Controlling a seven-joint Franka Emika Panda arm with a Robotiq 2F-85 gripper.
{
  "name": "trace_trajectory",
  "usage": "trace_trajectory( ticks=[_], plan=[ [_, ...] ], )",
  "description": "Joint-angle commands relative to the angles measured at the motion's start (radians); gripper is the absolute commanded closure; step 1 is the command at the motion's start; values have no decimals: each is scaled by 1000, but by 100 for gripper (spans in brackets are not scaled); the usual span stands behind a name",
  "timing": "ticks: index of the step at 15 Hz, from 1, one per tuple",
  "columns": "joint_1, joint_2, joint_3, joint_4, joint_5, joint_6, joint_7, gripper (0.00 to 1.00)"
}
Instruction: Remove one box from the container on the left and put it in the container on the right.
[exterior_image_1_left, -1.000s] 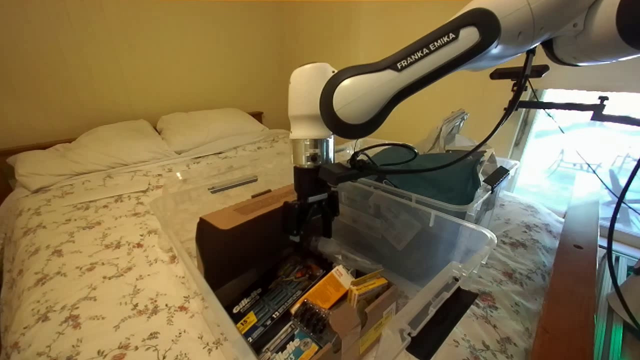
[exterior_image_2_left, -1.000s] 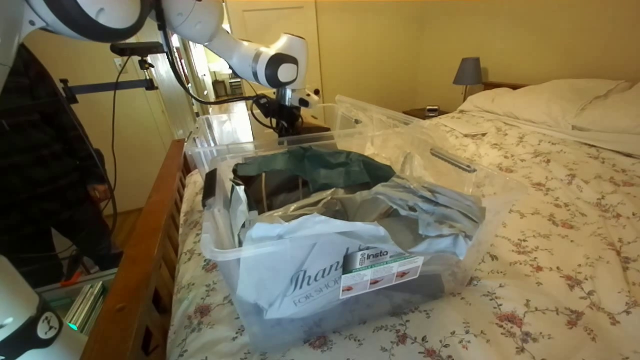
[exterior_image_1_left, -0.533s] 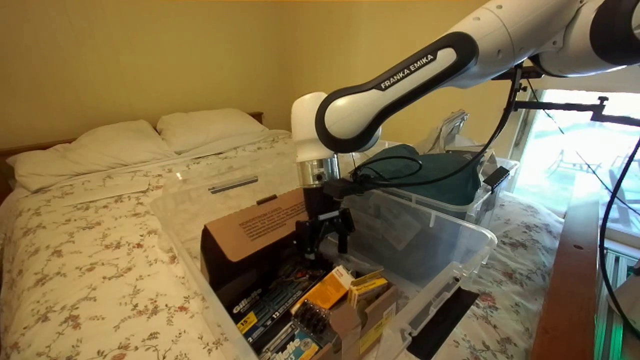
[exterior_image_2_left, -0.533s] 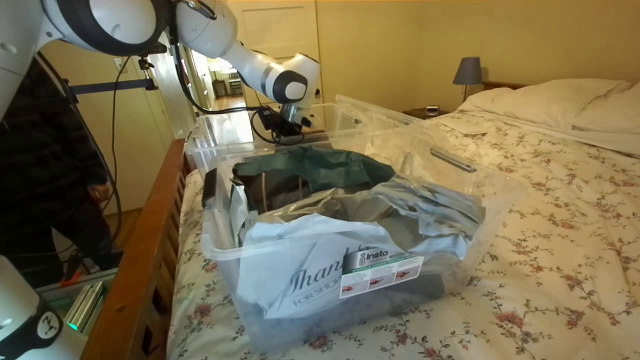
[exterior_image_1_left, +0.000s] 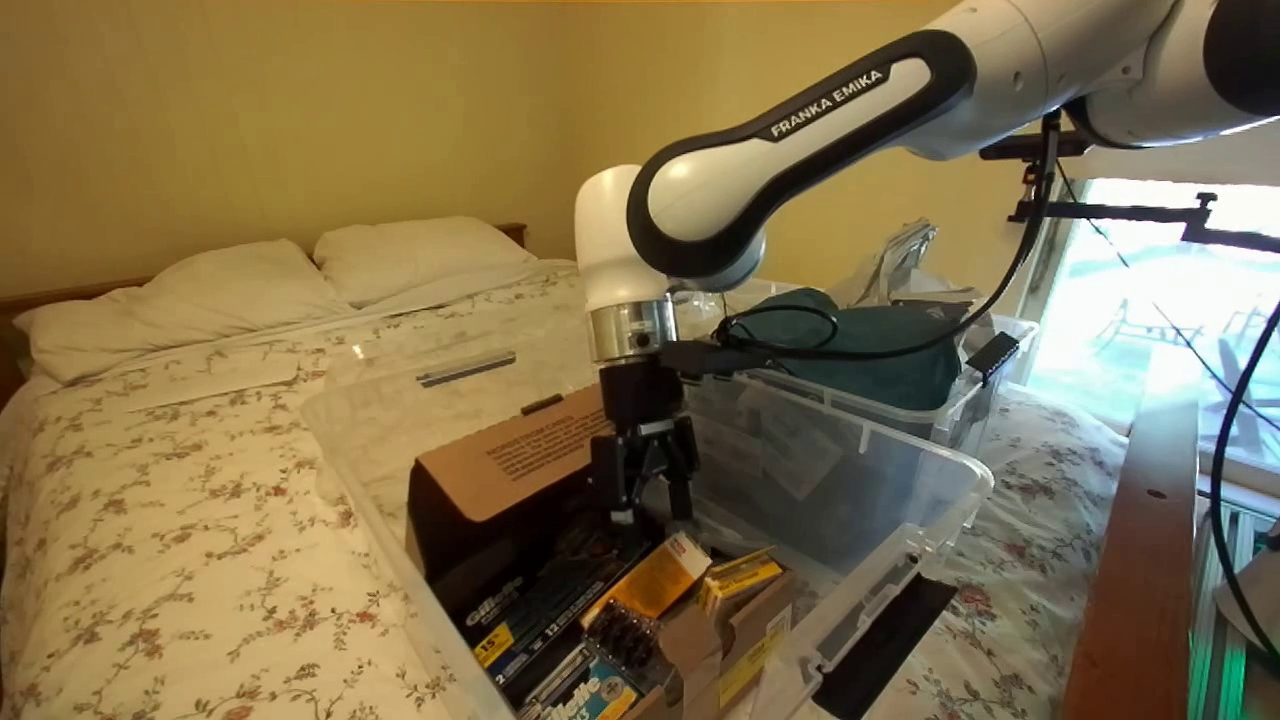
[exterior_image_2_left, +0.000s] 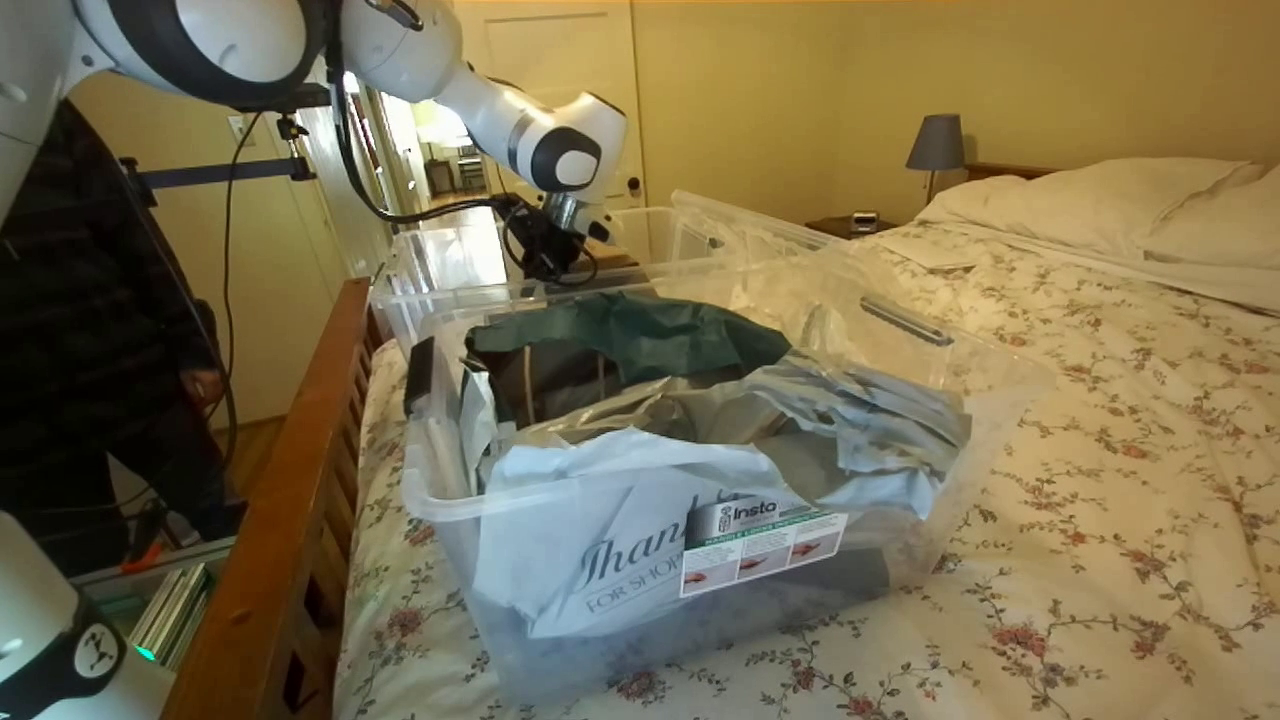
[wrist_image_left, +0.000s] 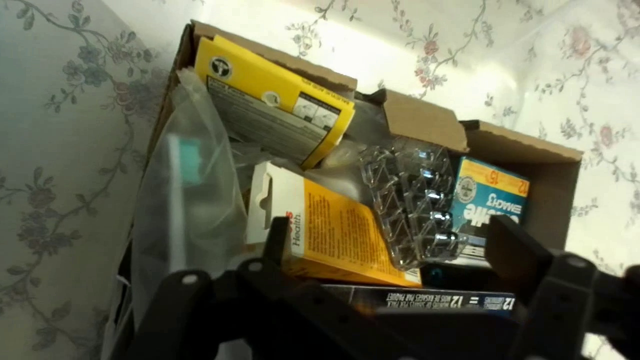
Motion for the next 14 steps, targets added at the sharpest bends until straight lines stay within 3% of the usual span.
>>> trace_trajectory(
  ticks=[1, 14],
  plan=[
    [-8, 68, -5, 63, 5, -48, -73, 0],
    [50, 250, -62, 304, -33, -37, 7, 0]
  ],
)
